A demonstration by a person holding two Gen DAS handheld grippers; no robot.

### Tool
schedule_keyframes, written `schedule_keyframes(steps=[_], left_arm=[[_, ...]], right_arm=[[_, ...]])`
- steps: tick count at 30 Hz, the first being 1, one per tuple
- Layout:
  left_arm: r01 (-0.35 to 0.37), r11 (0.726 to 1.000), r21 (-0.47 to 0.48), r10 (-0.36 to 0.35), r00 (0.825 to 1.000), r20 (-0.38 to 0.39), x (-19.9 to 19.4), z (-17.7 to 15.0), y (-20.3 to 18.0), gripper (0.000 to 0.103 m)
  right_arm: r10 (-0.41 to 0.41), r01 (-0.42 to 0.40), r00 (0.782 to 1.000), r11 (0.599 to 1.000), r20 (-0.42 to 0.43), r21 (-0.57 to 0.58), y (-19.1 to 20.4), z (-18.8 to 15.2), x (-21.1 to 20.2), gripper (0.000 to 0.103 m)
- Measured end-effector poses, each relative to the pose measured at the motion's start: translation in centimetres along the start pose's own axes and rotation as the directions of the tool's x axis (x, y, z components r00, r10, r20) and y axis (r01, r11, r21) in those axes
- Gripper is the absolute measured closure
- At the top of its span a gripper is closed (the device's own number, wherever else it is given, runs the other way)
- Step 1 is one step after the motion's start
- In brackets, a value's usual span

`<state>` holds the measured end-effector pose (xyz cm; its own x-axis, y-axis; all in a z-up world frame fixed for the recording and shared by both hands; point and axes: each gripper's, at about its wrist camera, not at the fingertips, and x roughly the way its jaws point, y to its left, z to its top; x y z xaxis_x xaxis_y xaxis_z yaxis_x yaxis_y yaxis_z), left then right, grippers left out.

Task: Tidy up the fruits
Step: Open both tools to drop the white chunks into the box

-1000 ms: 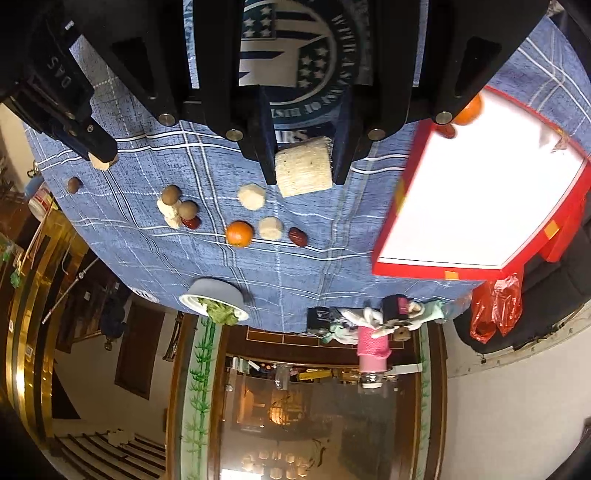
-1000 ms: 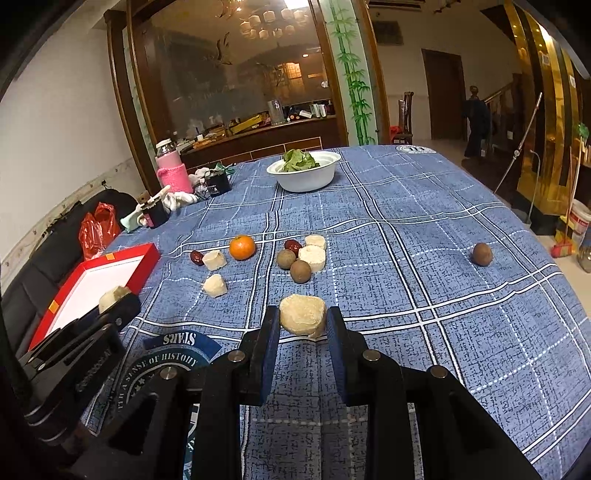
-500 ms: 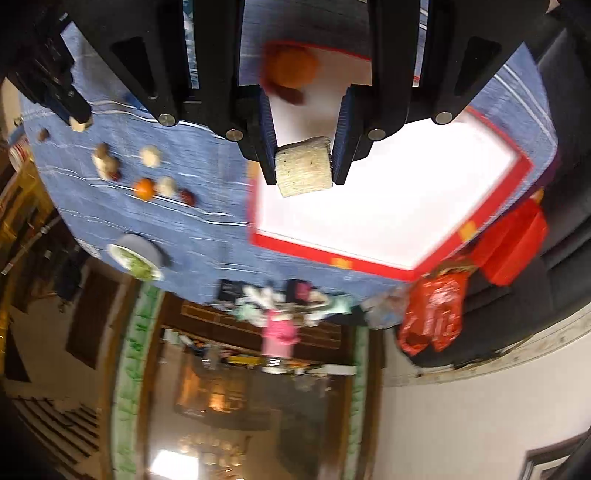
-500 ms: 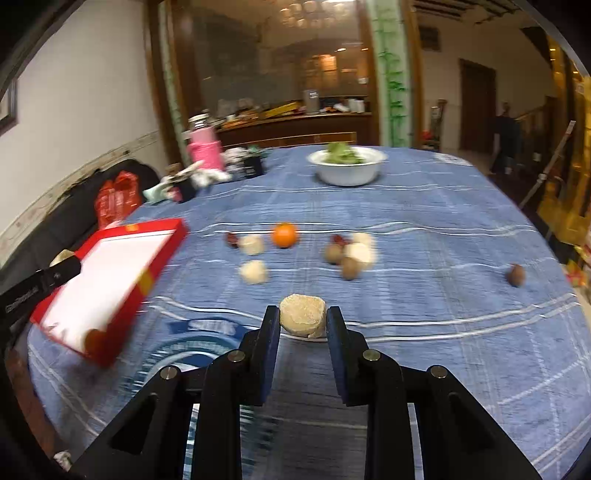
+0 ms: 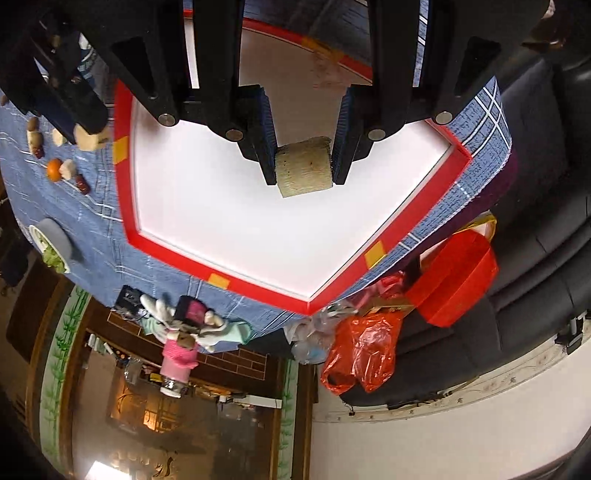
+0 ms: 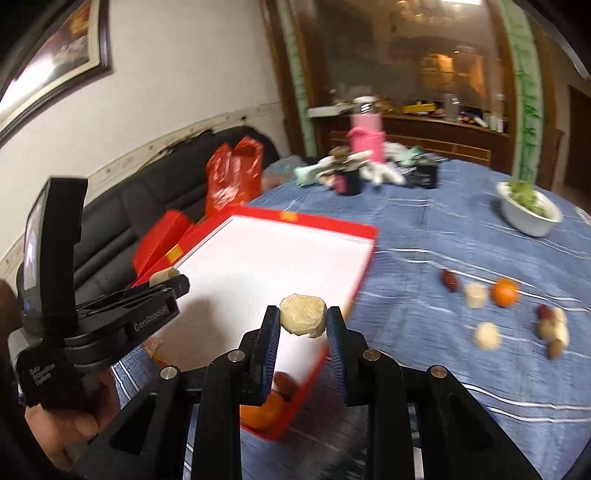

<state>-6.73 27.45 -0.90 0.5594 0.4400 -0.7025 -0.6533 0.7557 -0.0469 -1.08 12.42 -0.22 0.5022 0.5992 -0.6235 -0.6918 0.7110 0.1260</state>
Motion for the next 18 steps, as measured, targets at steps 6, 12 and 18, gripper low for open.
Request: schedule_keyframes(steps=[6,12,18], left_arm=[[-0.019,1.0,-0.004,0.019,1.0,-0.013,0.8,0.2,0.7,0.076],[-0.04,0.999,-0.014,0.04,0.999,-0.019,1.6,0.9,1.2,0.076],[-0.118,0.992,-0.033,0.114,0.988,-0.102,3.3,0.8,2.4,0.037]], right_arm=[[0.011,-0.011,1.0,1.0,-0.027,-0.002,1.0,0.0,2.1,0.077],[0.02,-0.02,0.999,1.0,-0.044,0.01,0.9,0.7,3.4,0.077],[0.048,-0.046,0.993,0.999,-0.109,0.023,1.1,0.6,4.7,0.066]])
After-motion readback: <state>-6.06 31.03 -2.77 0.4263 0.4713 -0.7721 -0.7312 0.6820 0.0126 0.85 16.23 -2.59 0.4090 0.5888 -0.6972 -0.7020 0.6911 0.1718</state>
